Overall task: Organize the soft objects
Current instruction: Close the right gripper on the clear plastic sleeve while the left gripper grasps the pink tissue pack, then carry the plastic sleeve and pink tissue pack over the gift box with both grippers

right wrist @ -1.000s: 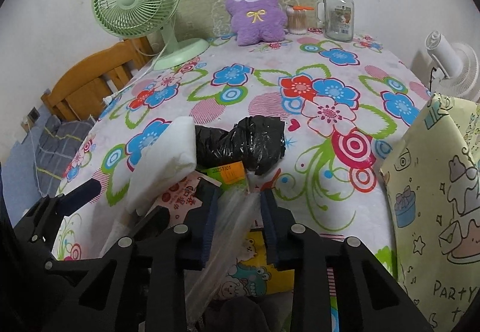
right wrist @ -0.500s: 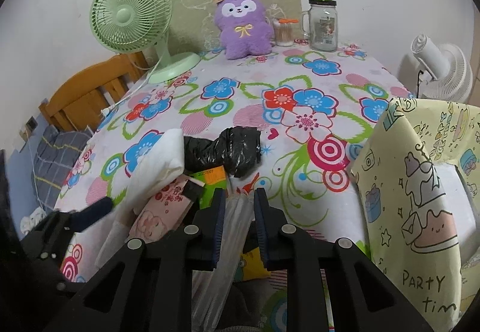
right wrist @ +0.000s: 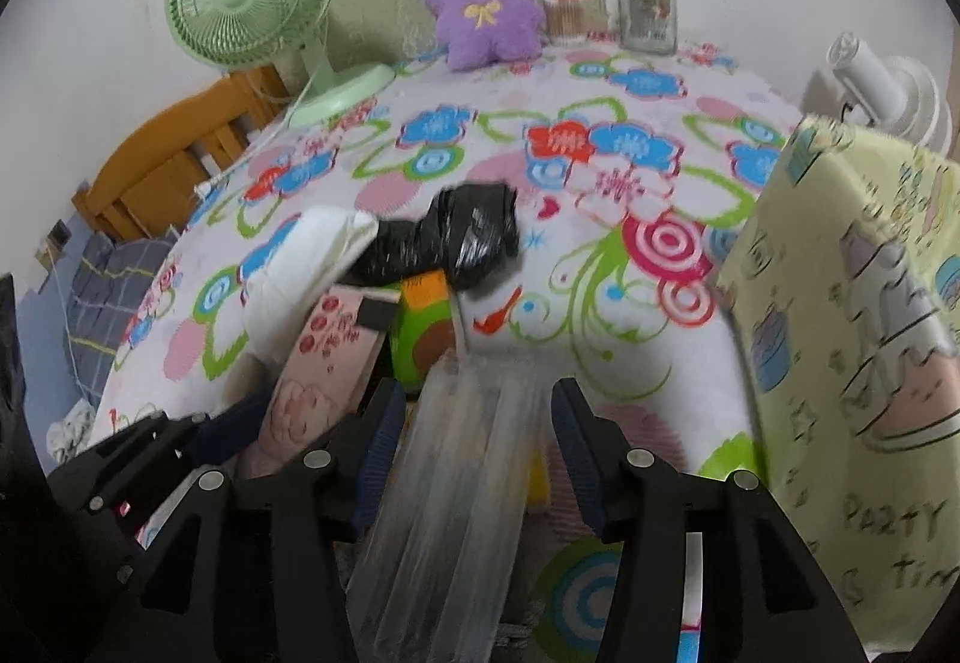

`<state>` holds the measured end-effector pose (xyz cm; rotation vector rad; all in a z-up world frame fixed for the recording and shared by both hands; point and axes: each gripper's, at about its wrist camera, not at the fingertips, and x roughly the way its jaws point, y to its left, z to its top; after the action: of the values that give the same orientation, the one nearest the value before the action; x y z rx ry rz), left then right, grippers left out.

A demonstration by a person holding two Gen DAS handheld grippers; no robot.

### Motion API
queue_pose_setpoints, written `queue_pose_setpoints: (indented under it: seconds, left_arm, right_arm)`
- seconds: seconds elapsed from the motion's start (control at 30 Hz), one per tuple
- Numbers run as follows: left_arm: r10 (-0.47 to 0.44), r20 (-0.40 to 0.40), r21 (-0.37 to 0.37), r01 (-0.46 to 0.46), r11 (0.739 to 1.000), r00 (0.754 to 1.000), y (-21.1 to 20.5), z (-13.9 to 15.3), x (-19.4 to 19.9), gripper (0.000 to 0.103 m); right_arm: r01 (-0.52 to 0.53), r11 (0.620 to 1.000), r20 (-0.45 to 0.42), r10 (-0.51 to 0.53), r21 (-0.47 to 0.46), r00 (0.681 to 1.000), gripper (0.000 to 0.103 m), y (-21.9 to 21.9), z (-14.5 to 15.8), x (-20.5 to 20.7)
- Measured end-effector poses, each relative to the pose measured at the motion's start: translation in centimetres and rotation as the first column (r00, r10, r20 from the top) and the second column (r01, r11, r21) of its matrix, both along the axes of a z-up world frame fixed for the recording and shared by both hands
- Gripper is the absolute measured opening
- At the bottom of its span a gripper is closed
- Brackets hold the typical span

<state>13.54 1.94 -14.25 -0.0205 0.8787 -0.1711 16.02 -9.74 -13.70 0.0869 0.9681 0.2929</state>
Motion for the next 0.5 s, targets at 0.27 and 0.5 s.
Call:
queue_pose_setpoints:
  seconds: [0.27,0.5]
  left_arm:
    - [0.006,0.013,-0.011,-0.006,1.000,1.000,0.1,0.4,-0.2,0.040]
    - [0.004,0.041,-0.011,-0.003,1.000,0.999,-0.2,1.3,-0.9,0.040]
  right_arm:
    - [0.002,1.000,0.049,-0.001,-0.015,0.999,0.022,0.0,0.9,-0.7]
    - [-0.005,1.000,0.090,0.006,-0.017,0.996,0.020,0.0,2.2,-1.5]
